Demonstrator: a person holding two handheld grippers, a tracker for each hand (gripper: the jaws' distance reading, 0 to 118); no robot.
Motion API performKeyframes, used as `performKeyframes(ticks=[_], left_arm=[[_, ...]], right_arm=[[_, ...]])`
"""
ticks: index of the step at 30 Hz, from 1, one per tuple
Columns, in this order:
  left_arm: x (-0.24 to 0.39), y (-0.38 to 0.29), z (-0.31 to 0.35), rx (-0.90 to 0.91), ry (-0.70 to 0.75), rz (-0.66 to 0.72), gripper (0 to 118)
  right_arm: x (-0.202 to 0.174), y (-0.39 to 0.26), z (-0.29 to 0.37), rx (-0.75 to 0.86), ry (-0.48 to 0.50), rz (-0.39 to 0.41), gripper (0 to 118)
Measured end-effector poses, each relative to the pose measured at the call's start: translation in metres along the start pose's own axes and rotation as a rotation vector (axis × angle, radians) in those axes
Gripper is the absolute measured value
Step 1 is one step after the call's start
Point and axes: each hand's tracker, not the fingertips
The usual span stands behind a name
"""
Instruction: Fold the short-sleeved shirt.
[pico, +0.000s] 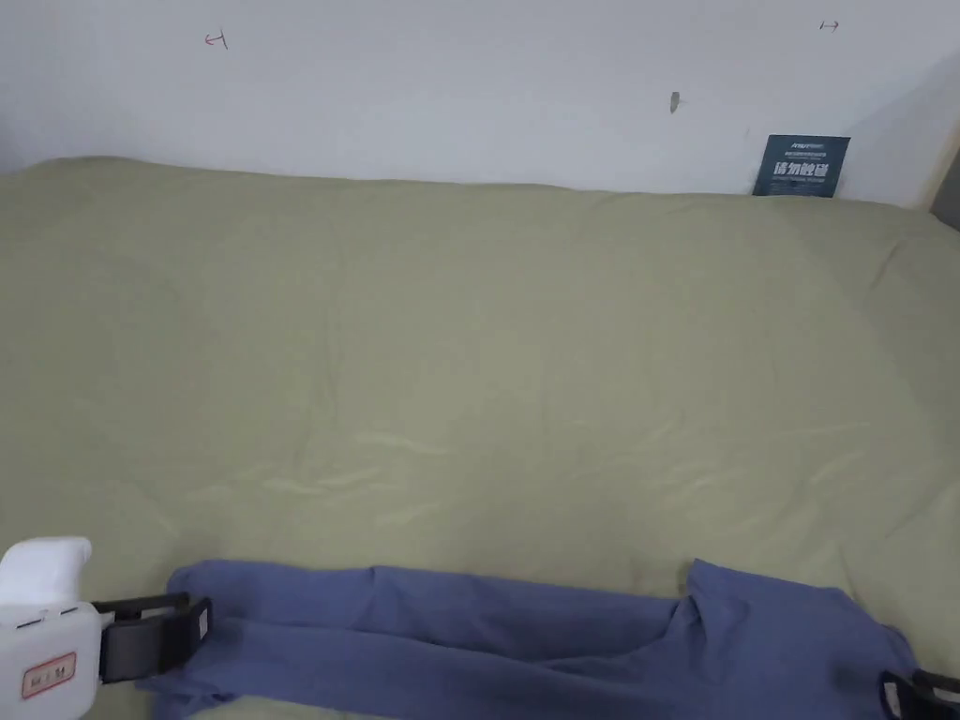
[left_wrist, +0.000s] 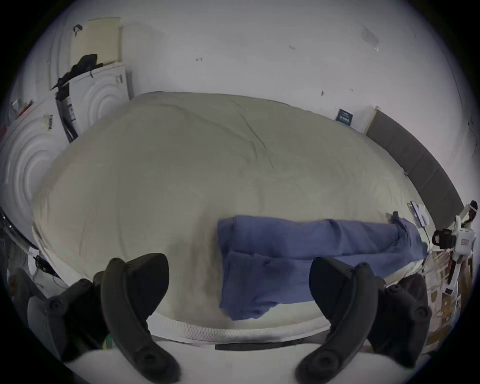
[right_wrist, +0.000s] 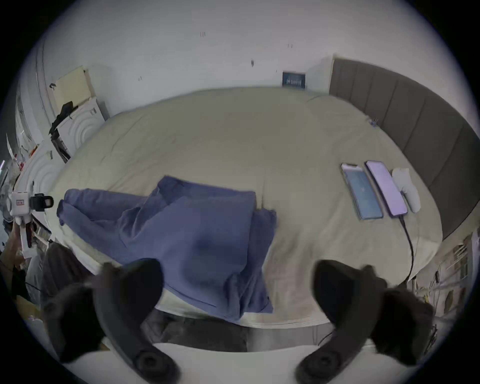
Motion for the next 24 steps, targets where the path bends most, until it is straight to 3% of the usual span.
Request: performKeyframes(ticks=[1, 2, 3, 4, 5, 6, 8, 9, 12, 15, 19, 24], left_arm=[[0.001, 0.002, 0.005, 0.016, 0.011, -0.007, 112], [0.005, 0.004, 0.011, 0.035, 0.030, -0.017, 101], [0.008, 0.006, 0.017, 0.056, 0.041, -0.035, 78], [0.010, 0.007, 0.018, 0.061, 0.061, -0.050, 39], [0.011, 0.007, 0.018, 0.063, 0.068, -0.047, 1], [0.007, 0.007, 0.018, 0.066, 0.064, -0.035, 1], [0.002, 0.009, 0.019, 0.039, 0.049, 0.001, 1], [-0.001, 0.007, 0.018, 0.051, 0.039, 0.008, 1], [-0.016, 0.017, 0.017, 0.030, 0.019, 0.016, 1], [-0.041, 0.035, 0.012, -0.050, -0.127, 0.131, 1], [-0.068, 0.055, -0.014, -0.210, -0.294, 0.226, 1], [-0.094, 0.056, -0.046, -0.339, -0.444, 0.335, 1]], right_arm=[[-0.005, 0.001, 0.004, 0.027, -0.019, 0.009, 104], [-0.010, 0.002, 0.008, 0.048, -0.024, 0.013, 101], [-0.018, 0.012, 0.014, 0.083, -0.047, 0.014, 90], [-0.028, 0.013, 0.018, 0.108, -0.070, 0.017, 61], [-0.036, 0.013, 0.020, 0.137, -0.093, 0.018, 9], [-0.045, 0.011, 0.026, 0.199, -0.122, -0.009, 0], [-0.059, 0.010, 0.032, 0.191, -0.063, -0.033, 0], [-0.069, 0.008, 0.036, 0.223, -0.087, -0.032, 0], [-0.087, 0.004, 0.036, 0.274, -0.140, 0.032, 0], [-0.119, 0.002, 0.058, 0.401, -0.188, 0.063, 0], [-0.149, -0.002, 0.084, 0.535, -0.222, 0.045, 0], [-0.161, -0.001, 0.104, 0.570, -0.231, 0.065, 0]])
